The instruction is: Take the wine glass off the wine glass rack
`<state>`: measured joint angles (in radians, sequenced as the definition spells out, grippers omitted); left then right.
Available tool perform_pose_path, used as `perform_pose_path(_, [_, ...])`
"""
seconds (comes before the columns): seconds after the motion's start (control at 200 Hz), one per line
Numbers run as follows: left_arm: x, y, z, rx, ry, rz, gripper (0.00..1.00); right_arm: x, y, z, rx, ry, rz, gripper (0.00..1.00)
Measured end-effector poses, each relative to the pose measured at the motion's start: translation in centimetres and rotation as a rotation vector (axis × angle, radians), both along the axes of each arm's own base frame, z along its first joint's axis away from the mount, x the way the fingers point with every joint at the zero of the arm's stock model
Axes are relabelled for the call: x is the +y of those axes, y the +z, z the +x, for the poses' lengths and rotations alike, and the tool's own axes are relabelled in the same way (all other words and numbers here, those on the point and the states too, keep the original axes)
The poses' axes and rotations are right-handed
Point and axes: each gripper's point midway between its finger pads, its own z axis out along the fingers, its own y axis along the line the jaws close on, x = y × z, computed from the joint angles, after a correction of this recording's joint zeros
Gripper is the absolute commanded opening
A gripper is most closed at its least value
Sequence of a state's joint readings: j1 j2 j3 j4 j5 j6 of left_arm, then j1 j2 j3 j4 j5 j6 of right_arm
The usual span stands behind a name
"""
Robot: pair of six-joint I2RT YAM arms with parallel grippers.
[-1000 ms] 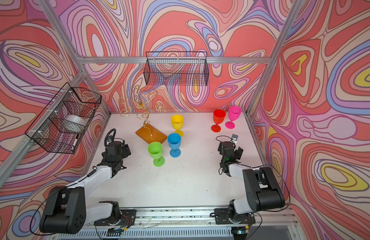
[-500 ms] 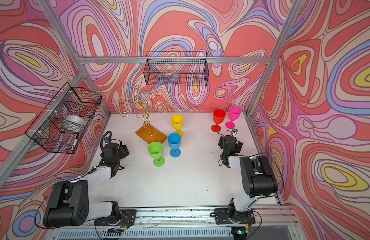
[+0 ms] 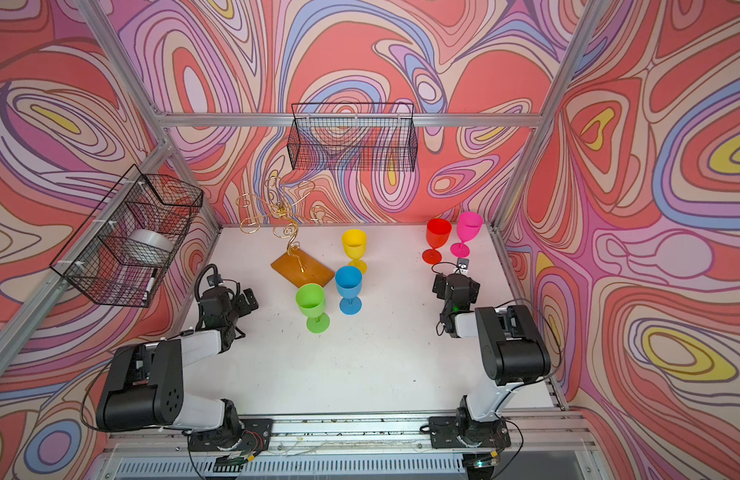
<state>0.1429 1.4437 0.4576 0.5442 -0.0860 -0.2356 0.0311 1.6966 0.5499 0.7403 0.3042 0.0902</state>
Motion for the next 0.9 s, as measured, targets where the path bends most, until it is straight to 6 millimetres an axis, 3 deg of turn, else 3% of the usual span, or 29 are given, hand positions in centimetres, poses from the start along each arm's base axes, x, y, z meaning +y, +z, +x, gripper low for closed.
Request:
perform_pose_path(0.351, [-1.0, 1.1, 0.9, -0.049, -0.065, 0.004, 1.0, 0.6, 1.0, -0.4, -0.087, 0.04, -0.001, 0.97])
perform_pose_path(0.481, [-1.2, 1.1, 0.9, -0.056, -0.074, 0.004, 1.0, 0.6, 0.5, -1.0, -0.084, 0.045, -0.001, 0.97])
perform_pose_path(0.901, [-3.1, 1.0, 0.6, -0.083, -0.149, 0.056, 1.0, 0.7, 1.6, -0.6, -0.133, 0.048, -0.002, 0.97])
